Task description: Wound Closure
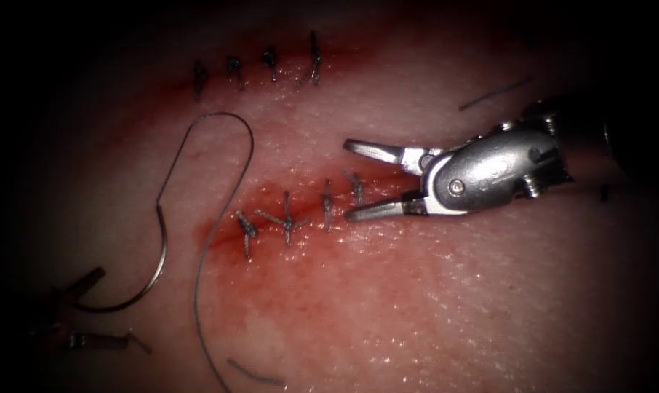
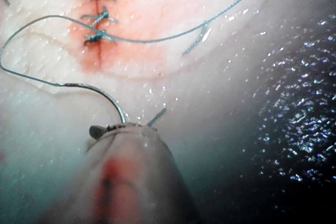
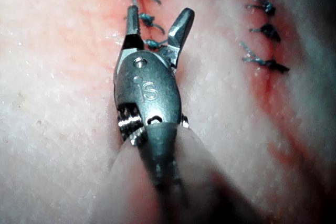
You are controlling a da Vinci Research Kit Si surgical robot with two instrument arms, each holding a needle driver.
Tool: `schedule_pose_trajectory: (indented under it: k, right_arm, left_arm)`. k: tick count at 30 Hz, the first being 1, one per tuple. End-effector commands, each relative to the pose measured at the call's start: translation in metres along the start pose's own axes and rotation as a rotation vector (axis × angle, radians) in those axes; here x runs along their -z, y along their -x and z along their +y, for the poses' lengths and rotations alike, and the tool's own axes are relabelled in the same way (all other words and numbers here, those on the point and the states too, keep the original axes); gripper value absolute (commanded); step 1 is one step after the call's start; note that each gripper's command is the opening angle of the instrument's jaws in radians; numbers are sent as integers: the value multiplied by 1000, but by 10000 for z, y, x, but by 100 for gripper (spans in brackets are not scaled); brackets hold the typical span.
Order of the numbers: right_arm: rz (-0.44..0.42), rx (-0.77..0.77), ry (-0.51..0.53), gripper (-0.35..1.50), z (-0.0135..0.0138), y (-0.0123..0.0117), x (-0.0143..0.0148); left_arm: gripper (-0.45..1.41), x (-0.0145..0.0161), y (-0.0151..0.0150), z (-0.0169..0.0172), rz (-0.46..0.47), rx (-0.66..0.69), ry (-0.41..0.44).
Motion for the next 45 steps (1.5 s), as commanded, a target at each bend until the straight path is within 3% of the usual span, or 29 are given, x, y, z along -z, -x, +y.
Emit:
schedule_pose_trajectory:
  k: [1, 2, 5, 9, 13, 16, 19, 23, 29, 32, 34, 40, 45]
  right_arm:
    - [2, 0, -1, 135, -5, 3, -8]
    - [2, 0, -1, 135, -5, 3, -8]
    - [2, -6, -1, 135, -5, 2, -8]
    - [3, -6, -1, 135, -6, 2, -8]
    - [0, -14, -5, 128, -4, 1, -6]
    - [-23, -45, -9, 98, 0, 1, -1]
    - [-84, -87, 29, 93, 10, -4, 9]
    - [-108, -253, 101, 88, 32, -26, 37]
    - [-120, -431, 146, 91, 47, -75, 64]
    - [-114, -498, 159, 88, 50, -103, 74]
    - [-107, -591, 160, 76, 51, -121, 79]
    - [-58, -718, 219, 56, 54, -192, 103]
    - [-70, -758, 254, 39, 52, -217, 111]
  left_arm:
    - [93, -10, 1, 7, -3, -2, 13]
    - [91, -11, 3, 7, -1, -4, 20]
    - [57, -12, 8, 1, 3, -11, 25]
    - [-45, -10, 12, -6, -24, -28, 65]
    - [-45, -3, 7, -7, -45, -30, 70]
    - [-45, 7, -6, -7, -47, -6, 24]
    - [-45, 18, -21, -7, -40, 4, -18]
    - [-45, 38, -62, -9, 2, 2, -108]
    - [-45, 44, -133, -6, 47, 20, -198]
    - [-45, 36, -170, -3, 54, 23, -247]
    - [-45, 25, -191, 1, 43, 25, -270]
    - [-45, -30, -262, 14, 2, -20, -330]
    - [-45, -51, -280, 15, -8, -27, -350]
